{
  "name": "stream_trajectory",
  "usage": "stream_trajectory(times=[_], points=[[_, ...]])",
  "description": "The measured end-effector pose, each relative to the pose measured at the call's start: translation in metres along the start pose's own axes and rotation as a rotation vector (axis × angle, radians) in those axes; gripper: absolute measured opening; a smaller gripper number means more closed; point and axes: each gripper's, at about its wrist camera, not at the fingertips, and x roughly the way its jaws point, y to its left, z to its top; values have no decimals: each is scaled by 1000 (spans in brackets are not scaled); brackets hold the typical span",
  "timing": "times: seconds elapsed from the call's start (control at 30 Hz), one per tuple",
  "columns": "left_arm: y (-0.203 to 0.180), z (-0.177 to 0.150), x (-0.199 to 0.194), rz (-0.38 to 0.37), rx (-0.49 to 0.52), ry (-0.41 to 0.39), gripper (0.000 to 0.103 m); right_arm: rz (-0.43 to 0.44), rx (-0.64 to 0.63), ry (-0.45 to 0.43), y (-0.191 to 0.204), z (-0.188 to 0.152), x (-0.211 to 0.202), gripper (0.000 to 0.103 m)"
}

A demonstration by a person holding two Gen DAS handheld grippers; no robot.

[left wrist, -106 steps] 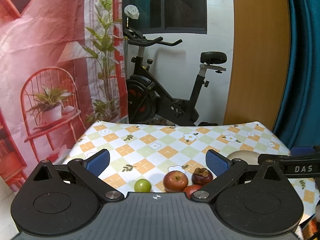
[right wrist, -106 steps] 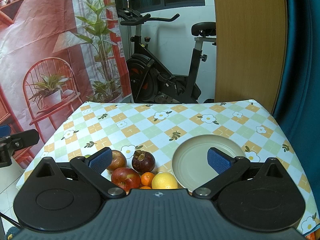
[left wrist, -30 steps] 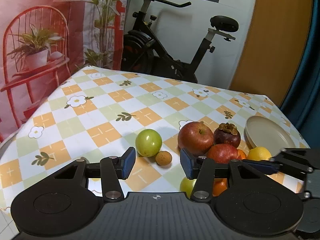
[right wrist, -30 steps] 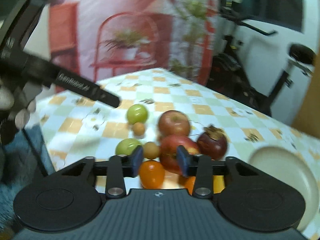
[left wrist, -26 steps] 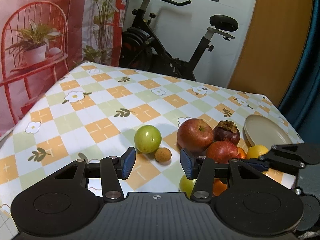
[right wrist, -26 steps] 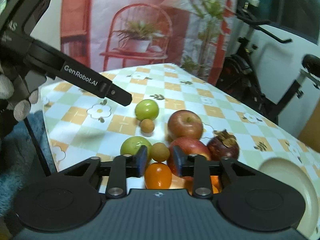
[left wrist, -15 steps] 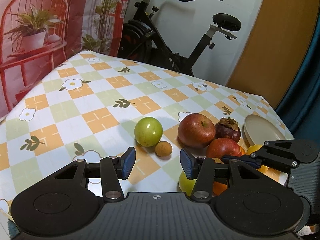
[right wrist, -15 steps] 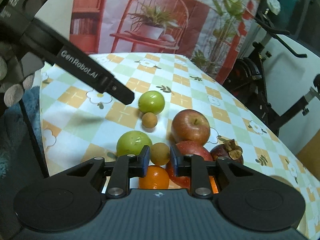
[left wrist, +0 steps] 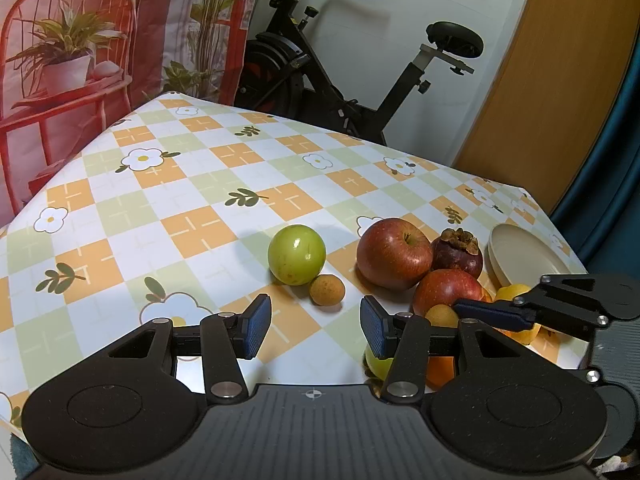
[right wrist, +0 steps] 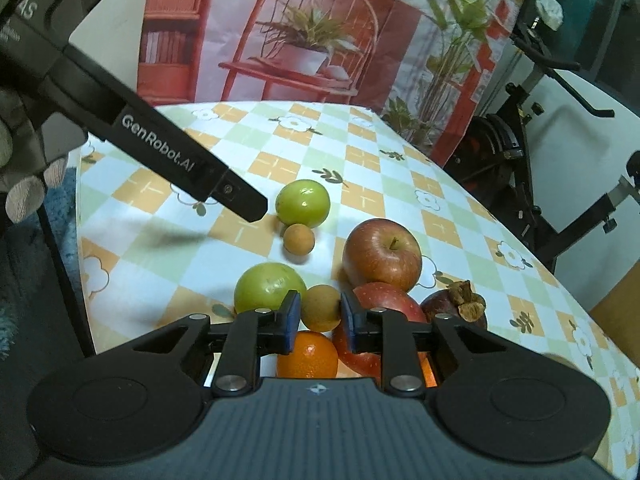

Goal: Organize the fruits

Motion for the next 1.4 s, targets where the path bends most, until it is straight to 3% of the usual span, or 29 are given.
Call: stream_trajectory(times=[0.33,0.47,0.53,0.57,0.6,0.77,0.97,1.17,1.3,1.4], points=[[-1,-1,4,2,14,6,52,-64,159,-101,-13,-9,-30,24],[-4,3,15,14,46,8,44,-103,252,-162,-27,-13,-44,24],[-3,7,23,15,40,23,42,-121,288,-182,-34,-15,-49,22],[-1,9,29,16,27,35,40,-131,306,-191,-38,-16,-51,14],[0,11,35,13,13,49,39,-139,318,-196,-40,-17,-52,9],[3,8,57,-9,-46,98,39,-145,338,-174,-47,-25,-46,9],[7,8,60,-8,-77,94,39,-140,412,-170,-61,-43,-51,10],[3,7,58,0,-61,87,39,-45,498,-120,-67,-47,-61,10],[-1,4,54,1,-34,78,39,58,634,-64,-70,-56,-56,10],[-3,3,50,4,-11,68,39,79,621,-34,-66,-50,-53,10]])
